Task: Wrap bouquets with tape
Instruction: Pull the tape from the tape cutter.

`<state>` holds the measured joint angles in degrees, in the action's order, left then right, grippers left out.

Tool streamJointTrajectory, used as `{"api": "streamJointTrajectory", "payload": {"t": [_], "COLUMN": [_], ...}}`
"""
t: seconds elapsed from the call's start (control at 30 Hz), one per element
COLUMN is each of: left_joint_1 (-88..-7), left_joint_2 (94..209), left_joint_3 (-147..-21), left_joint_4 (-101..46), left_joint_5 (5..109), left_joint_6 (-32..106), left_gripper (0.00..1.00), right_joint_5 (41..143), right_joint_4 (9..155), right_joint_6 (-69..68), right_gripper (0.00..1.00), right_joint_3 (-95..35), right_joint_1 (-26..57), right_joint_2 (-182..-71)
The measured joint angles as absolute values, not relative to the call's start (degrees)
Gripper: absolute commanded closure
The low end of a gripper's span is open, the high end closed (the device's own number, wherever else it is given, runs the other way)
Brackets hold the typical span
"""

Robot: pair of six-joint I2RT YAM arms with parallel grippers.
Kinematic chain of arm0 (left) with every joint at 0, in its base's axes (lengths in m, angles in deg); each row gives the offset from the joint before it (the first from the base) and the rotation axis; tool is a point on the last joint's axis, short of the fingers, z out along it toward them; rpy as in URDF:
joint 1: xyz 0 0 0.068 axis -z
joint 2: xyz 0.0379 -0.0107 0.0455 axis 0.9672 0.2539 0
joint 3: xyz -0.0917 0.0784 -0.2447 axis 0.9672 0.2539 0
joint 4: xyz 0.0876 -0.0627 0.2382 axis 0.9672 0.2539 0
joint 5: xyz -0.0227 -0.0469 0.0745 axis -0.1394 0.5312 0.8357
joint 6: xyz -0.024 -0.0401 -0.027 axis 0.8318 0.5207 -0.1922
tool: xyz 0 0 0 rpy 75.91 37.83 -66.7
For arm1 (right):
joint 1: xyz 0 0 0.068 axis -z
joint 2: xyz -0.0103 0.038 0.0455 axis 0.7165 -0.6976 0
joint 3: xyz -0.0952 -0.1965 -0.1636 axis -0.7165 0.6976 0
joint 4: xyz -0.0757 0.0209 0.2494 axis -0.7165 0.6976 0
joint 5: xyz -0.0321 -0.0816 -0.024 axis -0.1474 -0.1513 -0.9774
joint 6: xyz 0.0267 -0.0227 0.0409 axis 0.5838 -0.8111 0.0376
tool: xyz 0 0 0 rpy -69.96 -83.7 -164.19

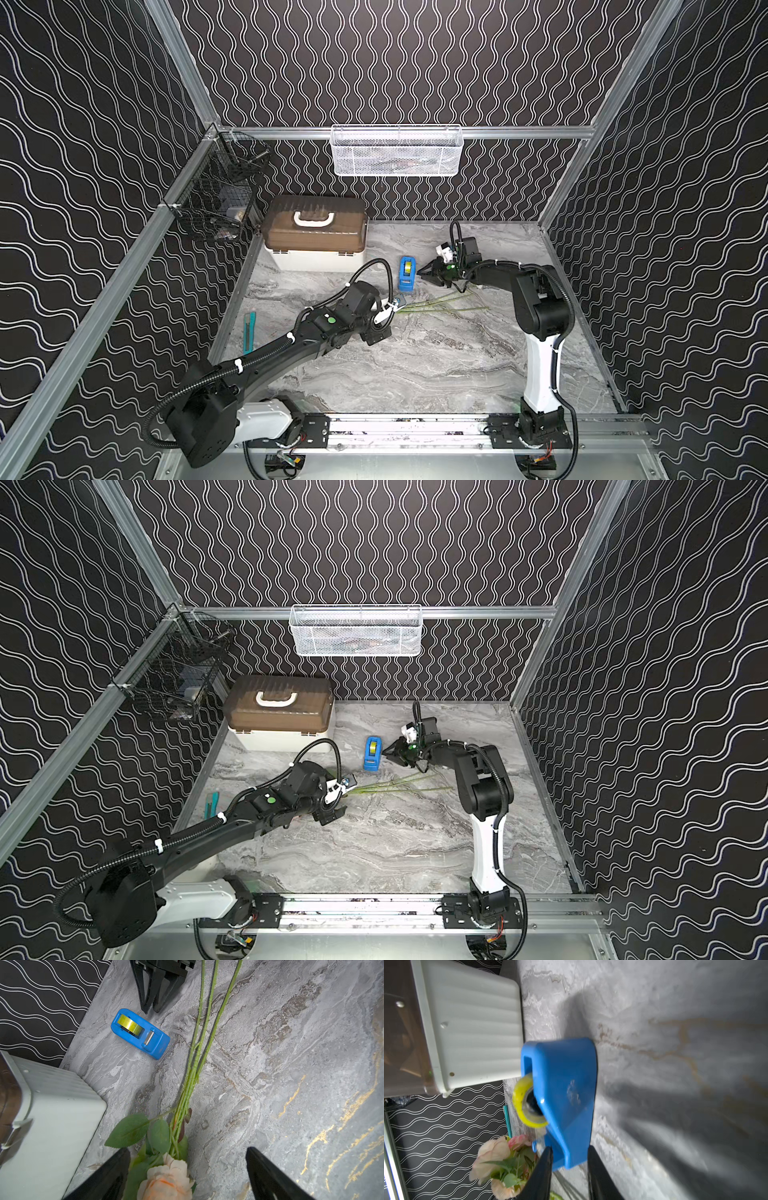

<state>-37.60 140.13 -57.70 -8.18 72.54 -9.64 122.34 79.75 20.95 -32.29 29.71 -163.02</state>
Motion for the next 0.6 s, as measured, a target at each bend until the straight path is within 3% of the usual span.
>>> {"api": "streamJointTrajectory", "payload": {"t": [0.6], "left_joint_1": [-37.43], "left_joint_2": [142.71], "left_joint_3": [-57.41], "left_joint_4": [-7.85], "left_joint_5": [74.20], "left_joint_6": [-11.98], "left_gripper": [0.11], "right_joint_5": [125.97], "right_joint_4": [71.08], "right_joint_6": [29.63], "right_gripper": [0.83], "right_joint_3": [-30.63], "right_joint_1": [28.68], "right_joint_2": [-165.27]}}
